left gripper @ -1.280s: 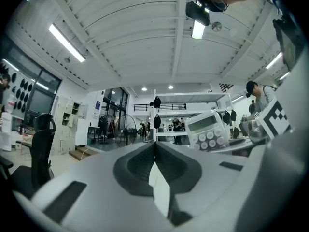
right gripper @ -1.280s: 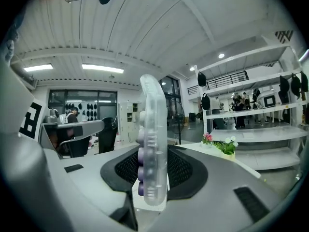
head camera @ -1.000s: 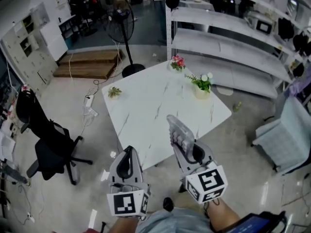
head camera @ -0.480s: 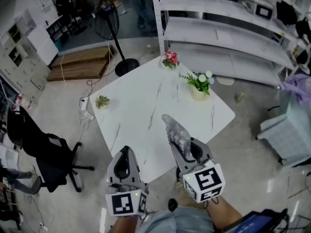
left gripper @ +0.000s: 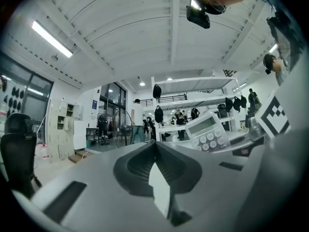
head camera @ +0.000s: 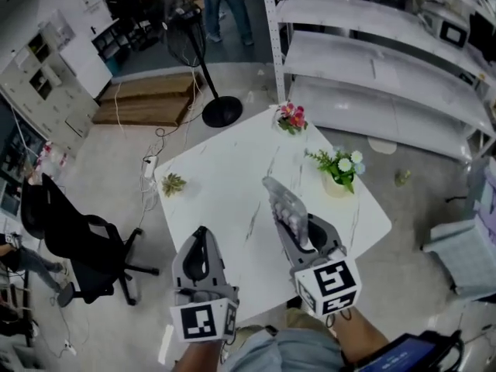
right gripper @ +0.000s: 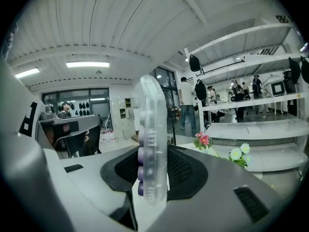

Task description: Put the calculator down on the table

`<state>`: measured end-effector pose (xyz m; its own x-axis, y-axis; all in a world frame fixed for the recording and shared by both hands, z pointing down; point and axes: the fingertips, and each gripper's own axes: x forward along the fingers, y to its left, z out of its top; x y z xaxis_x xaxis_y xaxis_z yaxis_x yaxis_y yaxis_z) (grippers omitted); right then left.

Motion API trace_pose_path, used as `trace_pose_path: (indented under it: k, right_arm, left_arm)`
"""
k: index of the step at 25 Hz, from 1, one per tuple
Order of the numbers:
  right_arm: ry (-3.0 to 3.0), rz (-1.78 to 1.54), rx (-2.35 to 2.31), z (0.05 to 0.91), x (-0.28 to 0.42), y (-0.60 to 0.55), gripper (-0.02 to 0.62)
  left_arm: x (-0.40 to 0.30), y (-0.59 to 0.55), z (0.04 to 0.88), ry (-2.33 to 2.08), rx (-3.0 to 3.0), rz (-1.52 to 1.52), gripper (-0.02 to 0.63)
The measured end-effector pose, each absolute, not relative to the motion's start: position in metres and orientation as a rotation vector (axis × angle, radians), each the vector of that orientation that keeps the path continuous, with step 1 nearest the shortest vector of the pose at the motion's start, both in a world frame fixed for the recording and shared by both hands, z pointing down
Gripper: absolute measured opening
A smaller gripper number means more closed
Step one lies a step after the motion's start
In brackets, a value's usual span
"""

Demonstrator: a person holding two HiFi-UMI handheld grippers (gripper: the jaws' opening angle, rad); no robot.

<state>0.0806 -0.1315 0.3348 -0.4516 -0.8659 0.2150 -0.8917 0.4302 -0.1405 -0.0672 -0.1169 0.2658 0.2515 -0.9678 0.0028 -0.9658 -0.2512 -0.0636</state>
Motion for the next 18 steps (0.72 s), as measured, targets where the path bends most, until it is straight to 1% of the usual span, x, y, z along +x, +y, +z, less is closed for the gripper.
trace_pose_path:
  k: [8, 18]
  right_arm:
    - [-2.605, 0.311, 1.491, 0.328, 0.057, -0.175, 0.147]
    - [-2.535, 0.351, 1.439, 0.360, 0.032, -0.204, 0.147]
  left_arm:
    - [-0.093, -0.142, 0.263, 1.976, -2.353, -0.036, 0.008]
    - [-0.120, -0.177, 0.289, 2.031, -2.387, -0.028, 0.008]
